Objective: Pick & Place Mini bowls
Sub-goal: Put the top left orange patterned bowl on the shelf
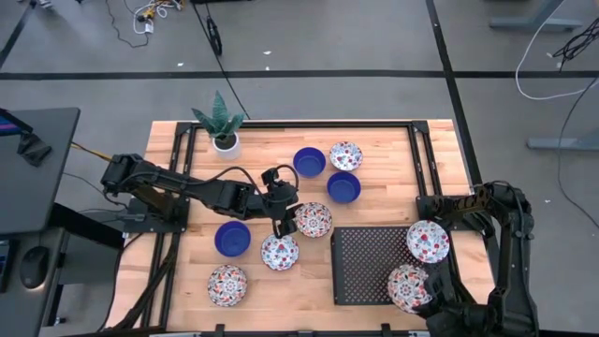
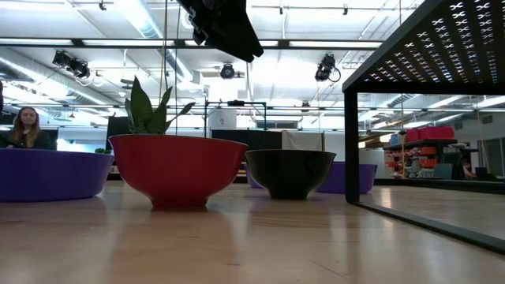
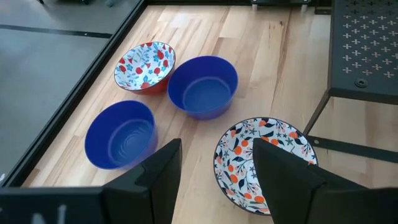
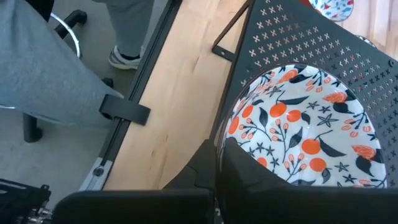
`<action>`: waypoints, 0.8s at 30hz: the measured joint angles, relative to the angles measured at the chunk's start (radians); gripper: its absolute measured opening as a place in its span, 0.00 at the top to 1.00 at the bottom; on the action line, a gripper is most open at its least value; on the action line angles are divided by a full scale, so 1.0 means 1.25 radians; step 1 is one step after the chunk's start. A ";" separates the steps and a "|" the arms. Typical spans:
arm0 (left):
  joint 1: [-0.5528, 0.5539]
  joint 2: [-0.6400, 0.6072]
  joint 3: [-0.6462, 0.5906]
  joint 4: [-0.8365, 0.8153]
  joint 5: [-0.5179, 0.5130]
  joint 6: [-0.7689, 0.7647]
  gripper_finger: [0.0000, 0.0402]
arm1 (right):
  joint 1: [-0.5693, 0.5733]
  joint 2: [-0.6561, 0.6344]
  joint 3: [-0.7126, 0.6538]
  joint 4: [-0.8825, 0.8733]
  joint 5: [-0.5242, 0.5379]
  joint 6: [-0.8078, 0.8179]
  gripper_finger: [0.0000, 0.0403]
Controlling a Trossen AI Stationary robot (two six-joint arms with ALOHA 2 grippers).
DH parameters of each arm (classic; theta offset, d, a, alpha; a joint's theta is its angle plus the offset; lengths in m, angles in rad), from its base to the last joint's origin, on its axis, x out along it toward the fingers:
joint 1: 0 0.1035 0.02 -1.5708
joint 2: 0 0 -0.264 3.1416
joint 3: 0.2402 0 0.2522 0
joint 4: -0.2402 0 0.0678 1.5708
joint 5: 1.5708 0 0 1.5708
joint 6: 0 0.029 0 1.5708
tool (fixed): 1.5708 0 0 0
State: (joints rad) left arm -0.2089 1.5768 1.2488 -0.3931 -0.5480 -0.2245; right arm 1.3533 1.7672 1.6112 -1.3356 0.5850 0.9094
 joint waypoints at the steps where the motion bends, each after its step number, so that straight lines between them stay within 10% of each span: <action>1: 0.000 0.000 0.000 0.000 0.000 0.000 0.50 | 0.000 0.000 0.000 -0.002 0.000 0.002 0.98; 24: 0.000 0.000 0.000 0.000 0.008 -0.001 0.50 | -0.002 0.000 0.000 -0.030 -0.042 0.044 0.86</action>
State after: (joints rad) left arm -0.2089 1.5768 1.2488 -0.3931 -0.5381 -0.2253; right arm 1.3514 1.7668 1.6112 -1.3735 0.5329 0.9642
